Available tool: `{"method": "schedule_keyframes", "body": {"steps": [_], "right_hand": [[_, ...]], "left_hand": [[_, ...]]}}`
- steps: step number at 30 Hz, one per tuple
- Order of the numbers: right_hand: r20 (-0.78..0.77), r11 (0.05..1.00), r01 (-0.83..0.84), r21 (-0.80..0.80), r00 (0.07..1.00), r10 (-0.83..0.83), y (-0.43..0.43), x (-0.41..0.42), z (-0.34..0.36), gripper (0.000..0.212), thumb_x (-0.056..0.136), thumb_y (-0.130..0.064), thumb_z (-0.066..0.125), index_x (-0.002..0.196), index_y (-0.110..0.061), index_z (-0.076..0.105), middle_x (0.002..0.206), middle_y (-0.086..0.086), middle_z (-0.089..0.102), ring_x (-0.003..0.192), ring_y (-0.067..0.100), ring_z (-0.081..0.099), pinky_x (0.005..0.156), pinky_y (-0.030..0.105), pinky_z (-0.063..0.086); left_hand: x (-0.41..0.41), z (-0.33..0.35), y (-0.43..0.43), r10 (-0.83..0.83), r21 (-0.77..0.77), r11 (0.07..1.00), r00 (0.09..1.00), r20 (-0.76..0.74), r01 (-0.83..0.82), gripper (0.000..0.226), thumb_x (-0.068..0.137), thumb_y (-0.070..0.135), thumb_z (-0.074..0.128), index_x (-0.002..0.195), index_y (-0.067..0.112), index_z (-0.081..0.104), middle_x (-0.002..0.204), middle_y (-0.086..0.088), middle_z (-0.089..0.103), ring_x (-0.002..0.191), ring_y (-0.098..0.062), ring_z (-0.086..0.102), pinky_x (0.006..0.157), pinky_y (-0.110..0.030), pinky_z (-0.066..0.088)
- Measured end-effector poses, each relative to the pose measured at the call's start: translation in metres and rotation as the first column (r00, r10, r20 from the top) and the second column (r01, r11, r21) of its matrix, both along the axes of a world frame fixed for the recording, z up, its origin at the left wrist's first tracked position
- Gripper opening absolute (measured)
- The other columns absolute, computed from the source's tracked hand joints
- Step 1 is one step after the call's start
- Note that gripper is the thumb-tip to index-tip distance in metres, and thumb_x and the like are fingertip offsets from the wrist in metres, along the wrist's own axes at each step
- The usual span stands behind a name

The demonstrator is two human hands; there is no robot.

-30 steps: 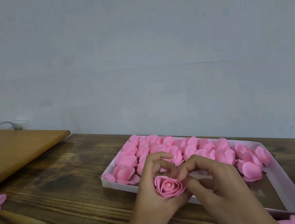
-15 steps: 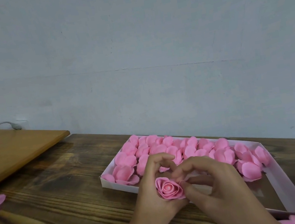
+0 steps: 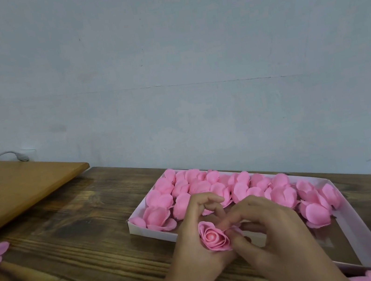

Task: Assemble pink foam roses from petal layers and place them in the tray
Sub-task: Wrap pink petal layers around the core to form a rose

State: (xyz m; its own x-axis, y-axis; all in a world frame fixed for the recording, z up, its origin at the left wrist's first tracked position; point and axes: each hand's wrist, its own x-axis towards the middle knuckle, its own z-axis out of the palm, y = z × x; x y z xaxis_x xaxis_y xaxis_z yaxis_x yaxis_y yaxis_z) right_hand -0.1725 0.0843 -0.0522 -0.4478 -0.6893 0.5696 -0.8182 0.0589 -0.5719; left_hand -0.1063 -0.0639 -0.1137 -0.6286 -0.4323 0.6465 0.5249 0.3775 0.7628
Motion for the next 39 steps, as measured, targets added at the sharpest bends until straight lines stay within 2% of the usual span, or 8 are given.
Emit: {"method": "schedule_keyframes", "body": {"steps": [5,9,17,21,24,27,31,39], "right_hand": [[0.077,0.999,-0.033,-0.031,0.996,0.035,-0.0006,0.0002,-0.0002,0.034,0.074,-0.003,0.073,0.085,-0.035,0.076,0.086,-0.011,0.075,0.087,0.008,0.073,0.075,0.022,0.061],[0.060,1.000,-0.018,-0.026,0.998,0.019,0.0000,-0.0020,-0.0032,0.037,0.072,0.002,0.074,0.081,-0.034,0.077,0.086,-0.015,0.073,0.088,0.009,0.072,0.073,0.020,0.060],[-0.049,1.000,0.001,-0.022,0.999,-0.002,-0.0005,-0.0006,-0.0014,0.047,0.078,-0.005,0.081,0.100,-0.046,0.077,0.089,-0.018,0.072,0.091,0.009,0.067,0.078,0.032,0.058],[0.013,0.999,-0.009,-0.047,1.000,0.009,-0.0005,-0.0023,-0.0017,0.053,0.077,-0.006,0.086,0.098,-0.053,0.073,0.089,-0.021,0.074,0.094,0.003,0.068,0.078,0.021,0.056],[0.046,0.999,0.003,-0.037,0.999,-0.002,-0.0031,-0.0025,-0.0028,0.051,0.078,-0.012,0.087,0.100,-0.055,0.070,0.088,-0.023,0.075,0.090,0.007,0.068,0.077,0.026,0.056],[0.080,0.998,-0.016,-0.067,0.997,0.021,-0.0050,-0.0012,-0.0044,0.052,0.079,-0.009,0.087,0.103,-0.051,0.069,0.086,-0.026,0.075,0.080,0.010,0.072,0.074,0.032,0.059],[0.129,0.993,-0.031,-0.110,0.991,0.046,-0.0033,-0.0050,-0.0058,0.045,0.081,-0.003,0.084,0.100,-0.042,0.072,0.085,-0.019,0.077,0.079,0.011,0.074,0.072,0.030,0.060],[0.173,0.997,-0.075,-0.022,0.982,0.077,-0.0020,-0.0078,-0.0008,0.039,0.083,0.006,0.071,0.086,-0.033,0.077,0.086,-0.014,0.076,0.084,0.011,0.071,0.072,0.023,0.058]], "left_hand": [[-0.0010,-0.0020,0.0002,-0.028,0.046,0.999,0.999,0.017,0.027,0.057,0.068,0.011,0.087,0.114,0.035,0.062,0.099,0.003,0.069,0.088,-0.023,0.074,0.075,-0.060,0.063],[-0.0013,-0.0049,-0.0018,-0.011,0.017,1.000,0.999,0.030,0.010,0.058,0.069,0.011,0.087,0.115,0.036,0.062,0.099,0.005,0.070,0.089,-0.017,0.074,0.074,-0.042,0.065],[-0.0024,-0.0037,-0.0005,-0.064,0.013,0.998,0.997,0.052,0.064,0.059,0.072,0.006,0.091,0.115,0.031,0.060,0.105,-0.002,0.073,0.096,-0.030,0.076,0.075,-0.048,0.064],[-0.0011,-0.0027,-0.0003,-0.041,-0.009,0.999,0.997,0.059,0.042,0.058,0.071,0.010,0.092,0.114,0.032,0.060,0.102,-0.001,0.072,0.095,-0.029,0.075,0.076,-0.037,0.061],[0.0010,-0.0015,0.0016,-0.039,-0.017,0.999,0.997,0.060,0.040,0.056,0.072,0.016,0.091,0.113,0.038,0.059,0.099,0.000,0.072,0.091,-0.024,0.074,0.073,-0.033,0.060],[-0.0005,-0.0038,0.0022,-0.063,-0.007,0.998,0.996,0.062,0.063,0.054,0.073,0.012,0.090,0.112,0.036,0.060,0.102,-0.009,0.073,0.097,-0.032,0.075,0.080,-0.052,0.063],[-0.0018,-0.0053,0.0006,-0.013,0.017,1.000,0.997,0.070,0.012,0.056,0.066,0.020,0.091,0.110,0.040,0.062,0.105,0.003,0.074,0.101,-0.020,0.075,0.082,-0.032,0.062],[-0.0025,-0.0029,0.0001,-0.035,0.030,0.999,0.999,0.009,0.035,0.053,0.067,0.017,0.092,0.107,0.036,0.063,0.097,0.003,0.072,0.092,-0.023,0.075,0.073,-0.029,0.060]]}}
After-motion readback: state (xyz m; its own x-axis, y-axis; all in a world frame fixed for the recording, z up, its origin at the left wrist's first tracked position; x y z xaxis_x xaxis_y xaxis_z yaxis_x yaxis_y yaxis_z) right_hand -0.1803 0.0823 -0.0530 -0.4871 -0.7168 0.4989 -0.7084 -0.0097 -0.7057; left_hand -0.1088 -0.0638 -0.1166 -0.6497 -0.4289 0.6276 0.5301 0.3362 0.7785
